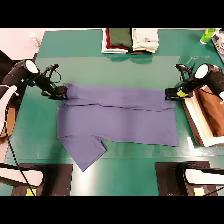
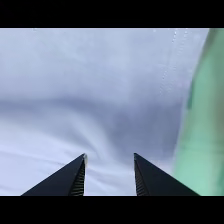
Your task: Fold the shirts.
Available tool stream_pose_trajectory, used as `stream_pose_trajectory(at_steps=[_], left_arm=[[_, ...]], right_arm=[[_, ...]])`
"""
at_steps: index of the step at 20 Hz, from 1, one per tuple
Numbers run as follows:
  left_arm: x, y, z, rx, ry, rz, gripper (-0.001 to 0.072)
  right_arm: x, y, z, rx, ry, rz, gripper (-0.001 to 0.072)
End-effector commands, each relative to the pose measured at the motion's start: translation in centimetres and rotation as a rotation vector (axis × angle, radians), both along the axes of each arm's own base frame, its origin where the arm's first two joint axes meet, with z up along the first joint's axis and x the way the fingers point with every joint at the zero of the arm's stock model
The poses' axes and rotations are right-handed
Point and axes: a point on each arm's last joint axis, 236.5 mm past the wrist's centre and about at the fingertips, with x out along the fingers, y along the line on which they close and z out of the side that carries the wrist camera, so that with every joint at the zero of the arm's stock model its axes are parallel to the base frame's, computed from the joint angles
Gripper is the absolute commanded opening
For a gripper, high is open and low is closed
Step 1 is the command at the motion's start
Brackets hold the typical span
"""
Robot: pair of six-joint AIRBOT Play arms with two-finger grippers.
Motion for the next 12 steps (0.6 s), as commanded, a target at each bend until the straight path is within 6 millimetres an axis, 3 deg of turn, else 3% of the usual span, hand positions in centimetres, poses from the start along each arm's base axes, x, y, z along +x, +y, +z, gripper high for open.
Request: stream_pose_trajectory(at_steps=[1, 4, 6, 9, 12], left_arm=[[-1.6, 0.3, 0.4, 0.014, 0.064, 0.027, 0.0476], [-3.0, 2.0, 3.4, 0.089, 0.019, 0.064, 0.0476], [-5.7, 2.3, 4.5, 0.114, -0.014, 0.078, 0.0476], [-12.4, 1.5, 3.0, 0.129, 0.021, 0.109, 0.0477], [-19.0, 0.2, 0.3, 0.135, 0.098, 0.115, 0.0476]], right_arm=[[1.3, 1.7, 2.7, 0.091, -0.048, -0.021, 0.0353], [1.2, 1.8, 6.7, 0.087, -0.095, 0.004, 0.0353], [0.5, 1.7, 8.5, 0.084, -0.151, 0.002, 0.0352], [-0.5, 1.7, 9.5, 0.081, -0.232, -0.016, 0.0352], [-1.7, 1.6, 8.7, 0.079, -0.246, -0.028, 0.0352]])
